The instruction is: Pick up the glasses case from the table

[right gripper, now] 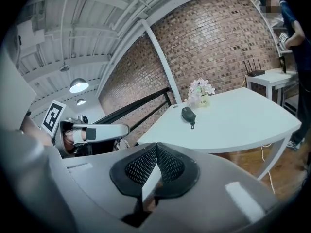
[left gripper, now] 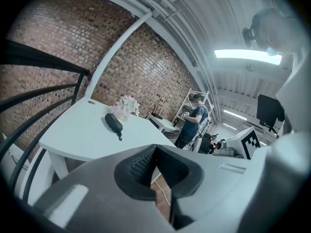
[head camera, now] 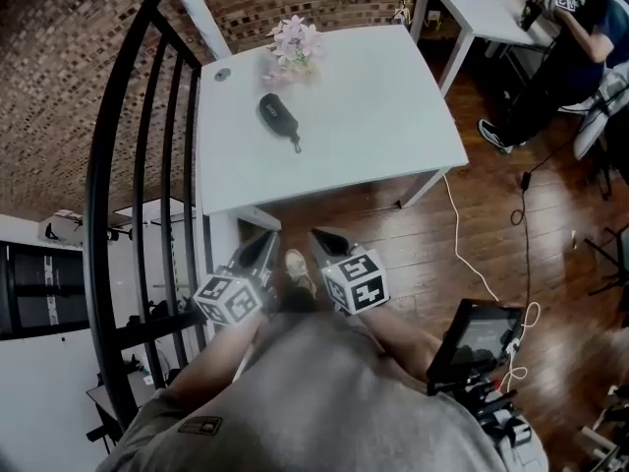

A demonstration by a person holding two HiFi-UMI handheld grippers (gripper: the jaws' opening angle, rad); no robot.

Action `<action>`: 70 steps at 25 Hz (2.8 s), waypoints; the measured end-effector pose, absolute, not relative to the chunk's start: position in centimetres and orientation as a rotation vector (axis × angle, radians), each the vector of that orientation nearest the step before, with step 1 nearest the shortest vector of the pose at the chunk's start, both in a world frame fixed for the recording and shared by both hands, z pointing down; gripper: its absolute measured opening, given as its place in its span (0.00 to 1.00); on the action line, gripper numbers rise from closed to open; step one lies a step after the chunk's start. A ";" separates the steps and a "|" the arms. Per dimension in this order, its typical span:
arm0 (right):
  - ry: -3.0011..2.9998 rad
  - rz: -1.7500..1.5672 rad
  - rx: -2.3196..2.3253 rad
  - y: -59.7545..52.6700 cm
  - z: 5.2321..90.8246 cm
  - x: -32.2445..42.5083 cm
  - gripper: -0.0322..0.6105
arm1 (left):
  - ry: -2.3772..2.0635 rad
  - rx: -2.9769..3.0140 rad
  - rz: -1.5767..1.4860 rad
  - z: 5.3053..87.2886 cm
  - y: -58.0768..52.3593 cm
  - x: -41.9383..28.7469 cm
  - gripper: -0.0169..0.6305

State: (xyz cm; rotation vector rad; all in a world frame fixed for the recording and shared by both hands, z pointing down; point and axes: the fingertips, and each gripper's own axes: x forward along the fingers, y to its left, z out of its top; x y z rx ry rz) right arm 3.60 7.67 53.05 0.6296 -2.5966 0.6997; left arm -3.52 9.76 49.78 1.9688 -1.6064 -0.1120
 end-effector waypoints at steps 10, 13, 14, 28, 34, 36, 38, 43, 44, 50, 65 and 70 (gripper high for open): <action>-2.501 0.629 0.703 -0.4 56.2 -1.8 0.07 | -1.545 1.959 -0.120 52.7 2.9 -9.4 0.03; -2.464 0.617 0.739 -3.2 56.9 -3.8 0.07 | -1.518 1.958 -0.112 53.2 0.4 -11.7 0.03; -2.448 0.614 0.756 -4.1 57.2 -4.4 0.07 | -1.505 1.959 -0.109 53.4 -0.4 -12.4 0.03; -2.241 0.535 0.871 -13.1 63.2 -8.9 0.27 | -1.442 1.907 -0.049 56.3 -4.7 -19.0 0.03; -2.174 0.485 0.854 -15.3 66.9 -9.7 0.37 | -1.458 1.843 -0.014 58.0 -4.0 -19.8 0.03; -2.160 0.453 0.850 -15.9 67.6 -9.7 0.38 | -1.466 1.823 -0.012 58.4 -3.9 -20.2 0.03; -2.148 0.422 0.835 -16.2 68.1 -9.9 0.38 | -1.471 1.810 -0.010 58.6 -3.7 -20.5 0.03; -2.159 0.366 0.794 -16.1 68.1 -10.4 0.37 | -1.475 1.798 -0.010 58.7 -4.0 -21.2 0.03; -2.166 0.370 0.796 -16.1 68.1 -10.5 0.36 | -1.475 1.798 -0.010 58.8 -4.1 -21.2 0.03; -2.184 0.413 0.784 -16.3 68.2 -10.5 0.31 | -1.463 1.807 -0.010 58.6 -4.7 -20.9 0.03; -2.324 0.361 0.791 -16.4 62.6 -10.6 0.24 | -1.446 1.860 -0.026 57.5 -5.9 -19.2 0.03; -2.403 0.299 0.821 -17.2 58.6 -11.0 0.24 | -1.451 1.890 -0.050 56.4 -6.7 -19.0 0.03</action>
